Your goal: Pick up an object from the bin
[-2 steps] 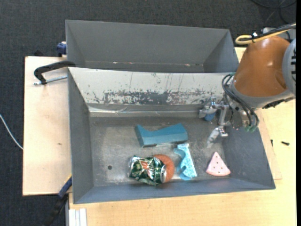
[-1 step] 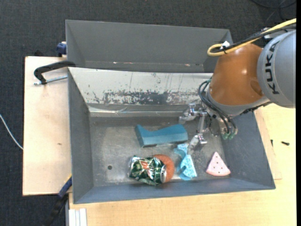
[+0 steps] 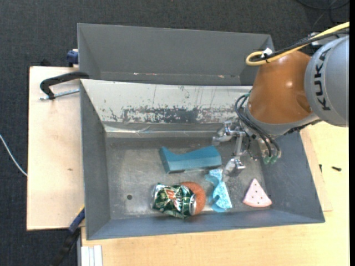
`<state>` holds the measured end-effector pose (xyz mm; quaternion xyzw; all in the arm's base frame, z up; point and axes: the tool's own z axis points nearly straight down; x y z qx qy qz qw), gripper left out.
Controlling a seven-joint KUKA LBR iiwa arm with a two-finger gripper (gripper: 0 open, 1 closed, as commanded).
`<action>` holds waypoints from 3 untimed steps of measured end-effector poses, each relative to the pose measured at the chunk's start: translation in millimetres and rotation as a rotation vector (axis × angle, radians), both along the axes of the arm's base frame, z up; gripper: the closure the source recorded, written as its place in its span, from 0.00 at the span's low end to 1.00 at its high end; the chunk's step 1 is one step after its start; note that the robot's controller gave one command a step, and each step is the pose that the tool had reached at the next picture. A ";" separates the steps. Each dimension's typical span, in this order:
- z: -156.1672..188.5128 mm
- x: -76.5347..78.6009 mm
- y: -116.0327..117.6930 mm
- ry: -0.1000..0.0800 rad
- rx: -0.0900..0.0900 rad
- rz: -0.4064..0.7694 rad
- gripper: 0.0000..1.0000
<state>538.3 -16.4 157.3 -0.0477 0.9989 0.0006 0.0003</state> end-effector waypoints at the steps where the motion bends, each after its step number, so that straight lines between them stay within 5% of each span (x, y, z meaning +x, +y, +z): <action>1: -2.2 2.9 1.7 -0.002 -0.001 -0.003 0.00; 2: -77.0 48.4 40.6 0.009 -0.010 -0.025 1.00; 3: -77.0 48.4 40.6 0.009 -0.010 -0.025 1.00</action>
Offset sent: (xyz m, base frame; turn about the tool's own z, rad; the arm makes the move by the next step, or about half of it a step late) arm 0.0457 0.0465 -0.0873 0.0233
